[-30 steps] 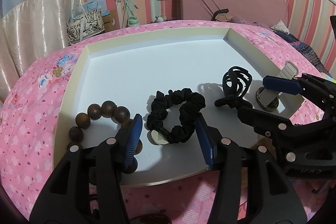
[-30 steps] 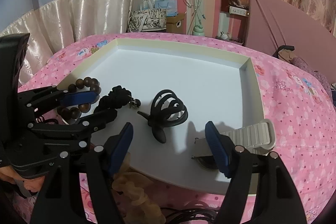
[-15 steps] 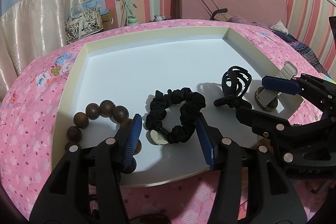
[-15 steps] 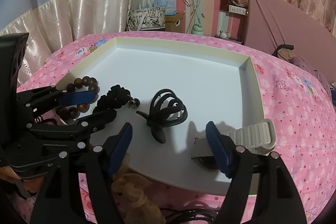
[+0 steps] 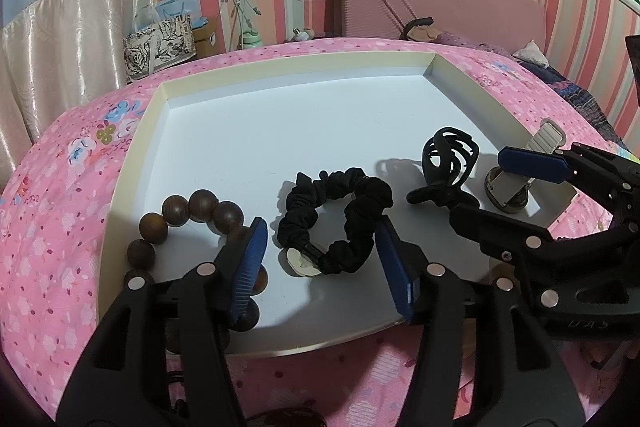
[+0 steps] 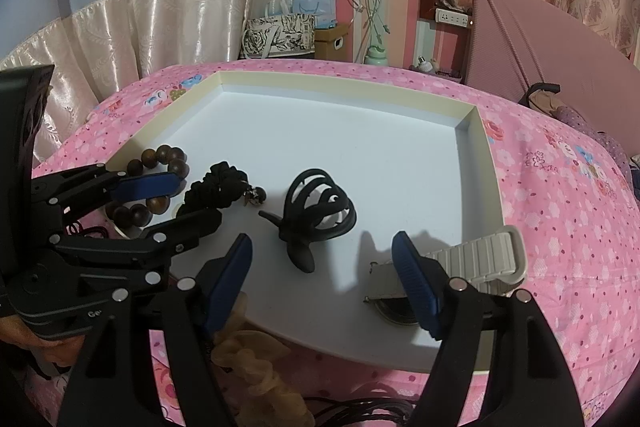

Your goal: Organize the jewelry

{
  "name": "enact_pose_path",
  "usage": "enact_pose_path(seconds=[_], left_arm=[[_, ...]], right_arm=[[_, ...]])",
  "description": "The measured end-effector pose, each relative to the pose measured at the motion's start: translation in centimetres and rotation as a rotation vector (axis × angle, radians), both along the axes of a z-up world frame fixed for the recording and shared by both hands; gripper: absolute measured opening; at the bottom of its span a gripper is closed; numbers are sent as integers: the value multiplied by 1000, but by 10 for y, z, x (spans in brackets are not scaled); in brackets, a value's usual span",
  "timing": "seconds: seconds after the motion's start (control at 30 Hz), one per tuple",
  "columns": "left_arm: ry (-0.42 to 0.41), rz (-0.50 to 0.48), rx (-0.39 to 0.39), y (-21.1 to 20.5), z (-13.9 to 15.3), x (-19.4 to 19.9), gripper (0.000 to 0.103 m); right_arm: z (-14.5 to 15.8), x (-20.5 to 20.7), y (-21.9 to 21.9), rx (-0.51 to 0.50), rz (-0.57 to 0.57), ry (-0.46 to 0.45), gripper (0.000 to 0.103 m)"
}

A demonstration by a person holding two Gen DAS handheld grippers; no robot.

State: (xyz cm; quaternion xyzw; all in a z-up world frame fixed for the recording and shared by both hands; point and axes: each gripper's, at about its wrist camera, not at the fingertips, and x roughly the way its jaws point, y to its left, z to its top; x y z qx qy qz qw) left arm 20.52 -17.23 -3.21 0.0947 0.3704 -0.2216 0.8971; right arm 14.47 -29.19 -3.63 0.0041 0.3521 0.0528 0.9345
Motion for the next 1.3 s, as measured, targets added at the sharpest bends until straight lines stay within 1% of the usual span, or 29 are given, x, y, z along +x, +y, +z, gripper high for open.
enact_pose_path(seconds=[0.13, 0.2, 0.27, 0.3, 0.37, 0.4, 0.47, 0.53, 0.6, 0.67, 0.7, 0.73, 0.8, 0.87, 0.97, 1.07, 1.2, 1.23, 1.3], left_arm=[[5, -9, -16, 2, 1, 1, 58], [-10, -6, -25, 5, 6, 0, 61], [-29, -1, -53, 10, 18, -3, 67], [-33, 0, -59, 12, 24, -4, 70], [-35, 2, -70, 16, 33, -4, 78], [-38, 7, -72, 18, 36, -4, 85], [-66, 45, -64, 22, 42, -2, 86], [-78, 92, -51, 28, 50, 1, 86], [-89, 135, -52, 41, 65, 0, 86], [-117, 162, -65, 62, 80, -9, 86], [-122, 163, -60, 70, 83, -15, 86], [-134, 162, -38, 78, 85, -24, 86], [-153, 184, 11, 91, 80, -38, 86], [-159, 227, 21, 108, 72, -51, 86], [-91, 238, 11, 130, 49, -66, 86], [-36, 240, 31, 147, 26, -77, 86], [28, 245, -10, 157, 10, -85, 86], [40, 244, -25, 158, 7, -88, 86], [55, 223, -31, 155, 1, -96, 86]], right_arm=[[1, 0, 0, 0, 2, -7, 72], [2, -1, -2, 16, 7, -11, 72], [4, 0, -2, 32, 10, -14, 74], [7, -2, -5, 51, 13, -23, 79], [13, -3, -8, 76, 12, -33, 82], [17, -5, -9, 86, 18, -38, 82], [27, -11, -13, 92, 16, -63, 82], [40, -16, -18, 113, 21, -102, 82], [55, -24, -31, 150, -14, -135, 82], [69, -39, -46, 166, -41, -162, 82], [72, -47, -51, 163, -51, -168, 82], [74, -54, -55, 152, -58, -169, 82], [72, -71, -62, 116, -79, -161, 82], [62, -87, -69, 101, -107, -132, 82], [40, -105, -76, 92, -121, -63, 82], [24, -120, -69, 90, -105, -20, 82], [3, -127, -43, 46, -36, 27, 82], [-1, -127, -39, 34, -29, 34, 82], [-10, -122, -33, 26, -27, 58, 80]])
